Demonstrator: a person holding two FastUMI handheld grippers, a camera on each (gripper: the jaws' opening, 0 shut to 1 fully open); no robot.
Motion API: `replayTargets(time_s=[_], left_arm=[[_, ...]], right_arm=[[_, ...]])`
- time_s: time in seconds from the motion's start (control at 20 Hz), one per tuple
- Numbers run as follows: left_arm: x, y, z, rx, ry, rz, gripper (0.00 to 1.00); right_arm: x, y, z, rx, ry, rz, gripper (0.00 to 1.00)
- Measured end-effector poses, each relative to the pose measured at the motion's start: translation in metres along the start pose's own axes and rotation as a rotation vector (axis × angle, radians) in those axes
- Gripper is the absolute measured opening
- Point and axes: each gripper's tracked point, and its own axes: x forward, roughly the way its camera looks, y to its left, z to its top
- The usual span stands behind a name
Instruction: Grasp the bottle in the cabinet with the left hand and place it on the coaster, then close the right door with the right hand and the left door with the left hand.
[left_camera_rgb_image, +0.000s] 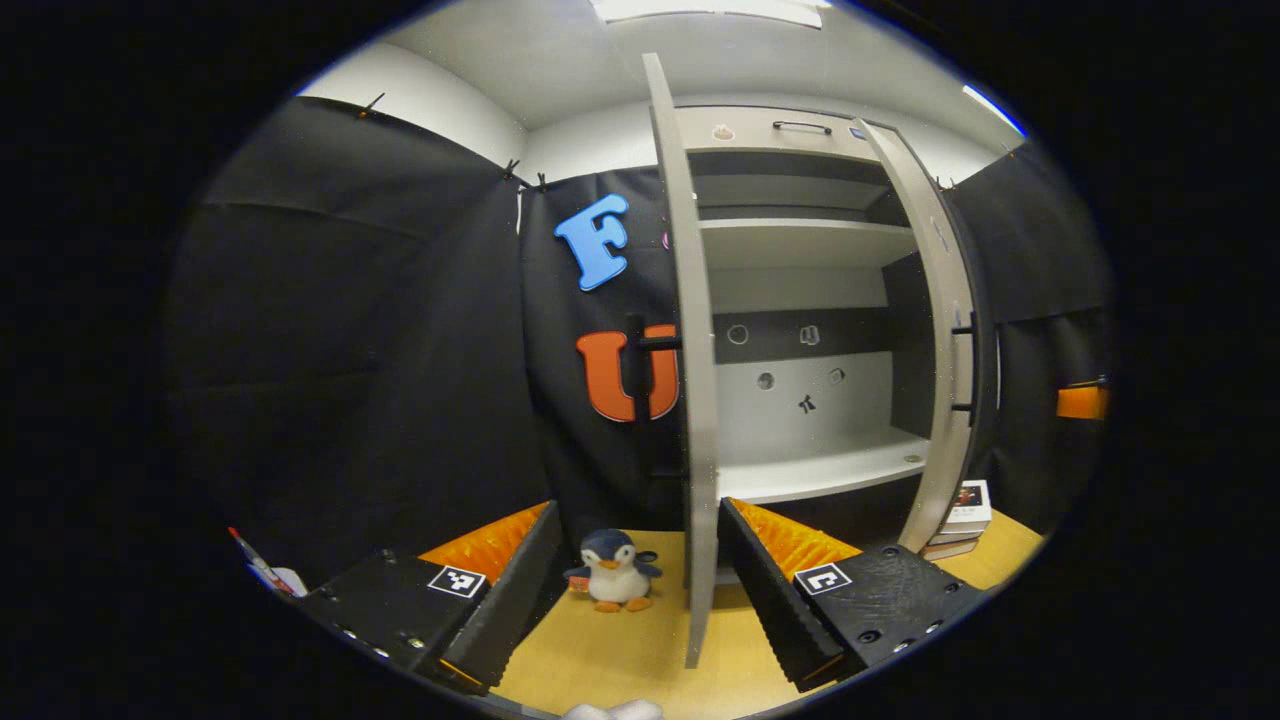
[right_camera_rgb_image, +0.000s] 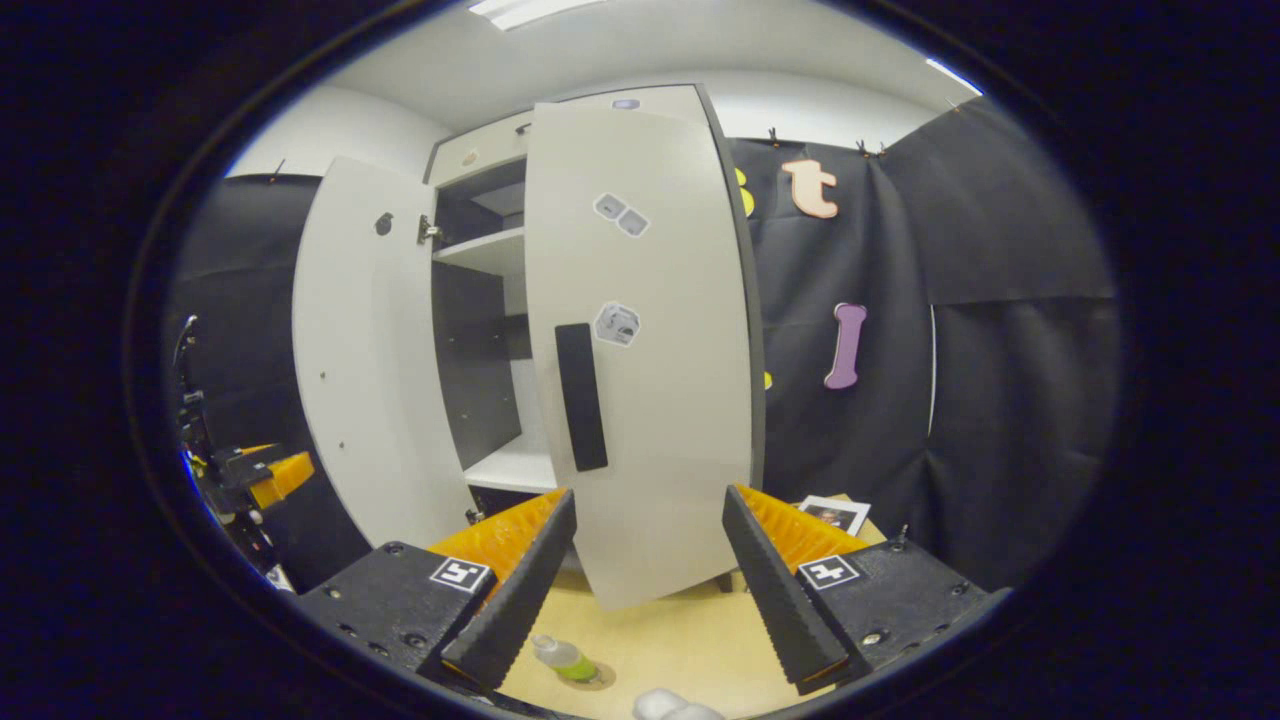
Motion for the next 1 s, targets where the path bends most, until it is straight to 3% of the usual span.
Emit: replayTargets(time_s=[0.15,0.35,0.95,1.0], left_arm=[[0.018,0.043,0.008,0.003,-0.017,0.082,0.96],[0.045,0.075,0.02,0.006,-0.028,0.131,0.96],[0.079,0.058,0.036,-0.008,-0.05,0.072,0.97],[0.077,0.057,0.038,-0.003,-0.065,0.072,0.92]], right_arm=[[-0.007,0.004,-0.01,-0.006,0.031,0.005,0.97],[-0.016,0.005,-0.01,-0.017,0.036,0.001,0.97],[-0.025,0.01,-0.007,-0.017,0.038,0.012,0.97],[-0.025,0.009,-0.005,-0.016,0.035,0.01,0.97]])
